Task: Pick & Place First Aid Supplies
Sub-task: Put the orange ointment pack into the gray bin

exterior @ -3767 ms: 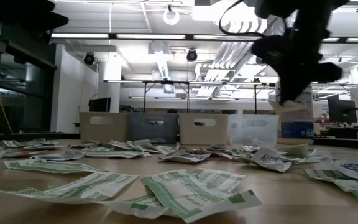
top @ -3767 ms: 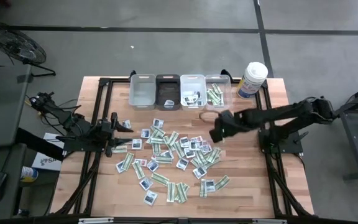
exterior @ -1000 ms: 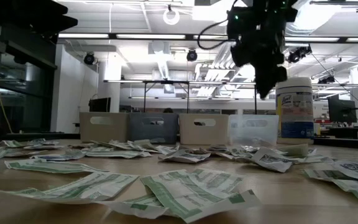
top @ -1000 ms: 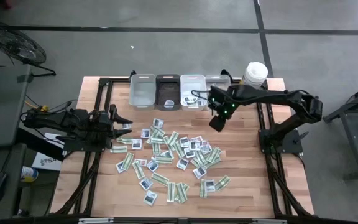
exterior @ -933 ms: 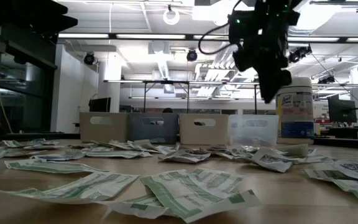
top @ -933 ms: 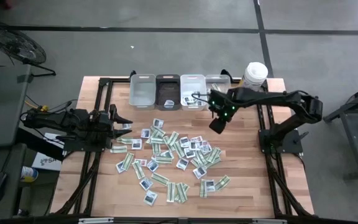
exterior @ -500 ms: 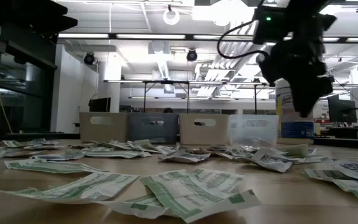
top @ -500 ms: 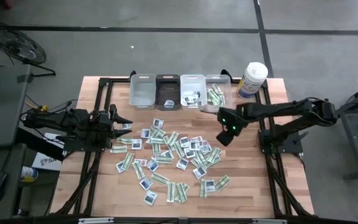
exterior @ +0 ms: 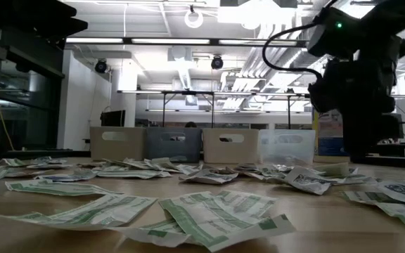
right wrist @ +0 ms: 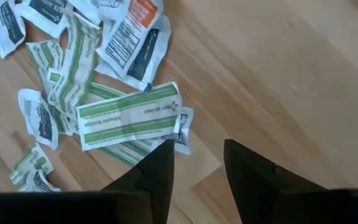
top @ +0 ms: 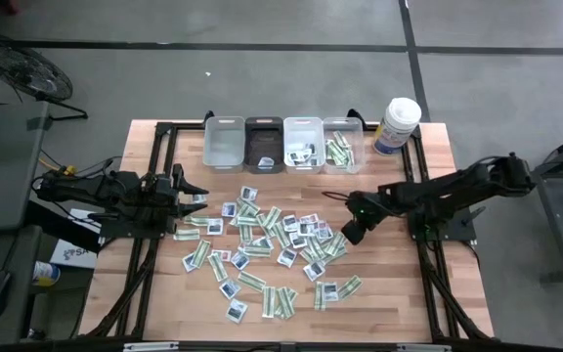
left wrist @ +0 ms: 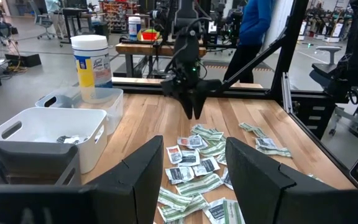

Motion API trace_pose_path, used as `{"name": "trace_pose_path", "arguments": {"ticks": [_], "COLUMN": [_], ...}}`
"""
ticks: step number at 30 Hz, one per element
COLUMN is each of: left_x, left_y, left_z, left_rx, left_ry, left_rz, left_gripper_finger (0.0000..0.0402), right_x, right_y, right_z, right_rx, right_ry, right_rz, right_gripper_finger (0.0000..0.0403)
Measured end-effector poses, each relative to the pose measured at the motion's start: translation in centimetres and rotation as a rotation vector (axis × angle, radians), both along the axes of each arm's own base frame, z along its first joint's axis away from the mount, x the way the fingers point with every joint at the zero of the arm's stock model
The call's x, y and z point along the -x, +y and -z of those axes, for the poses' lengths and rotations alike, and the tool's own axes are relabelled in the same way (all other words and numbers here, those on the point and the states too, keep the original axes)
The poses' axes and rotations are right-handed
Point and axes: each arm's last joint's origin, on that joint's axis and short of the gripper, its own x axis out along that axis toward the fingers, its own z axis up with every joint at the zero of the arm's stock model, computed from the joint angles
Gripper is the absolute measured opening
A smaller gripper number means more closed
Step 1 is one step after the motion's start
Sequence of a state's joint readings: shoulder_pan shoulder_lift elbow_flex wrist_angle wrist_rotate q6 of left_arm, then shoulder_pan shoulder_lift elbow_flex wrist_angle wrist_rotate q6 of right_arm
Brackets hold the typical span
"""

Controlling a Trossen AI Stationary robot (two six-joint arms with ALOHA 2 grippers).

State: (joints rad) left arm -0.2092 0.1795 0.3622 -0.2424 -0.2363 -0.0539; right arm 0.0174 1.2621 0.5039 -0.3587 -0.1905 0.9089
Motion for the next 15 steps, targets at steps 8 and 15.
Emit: {"name": "trace_pose_path", "arguments": {"ticks": [8,15], "left_x": [0.0,0.0], "left_y": [0.0,0.0], "left_z": [0.0,0.0], "left_rx": [0.0,0.0], "left_ry": [0.0,0.0], "left_rz": [0.0,0.0], "left_gripper_finger": [0.0172,0.0172], "right_x": [0.6,0.5], "right_y": [0.8,1.0], "right_z": [1.2,1.4], "right_rx": [-0.04,0.009], "right_ry": [-0.031,-0.073], "right_rz": [-0.015,-0.074], "right_gripper_finger": [0.0184,0.02]}}
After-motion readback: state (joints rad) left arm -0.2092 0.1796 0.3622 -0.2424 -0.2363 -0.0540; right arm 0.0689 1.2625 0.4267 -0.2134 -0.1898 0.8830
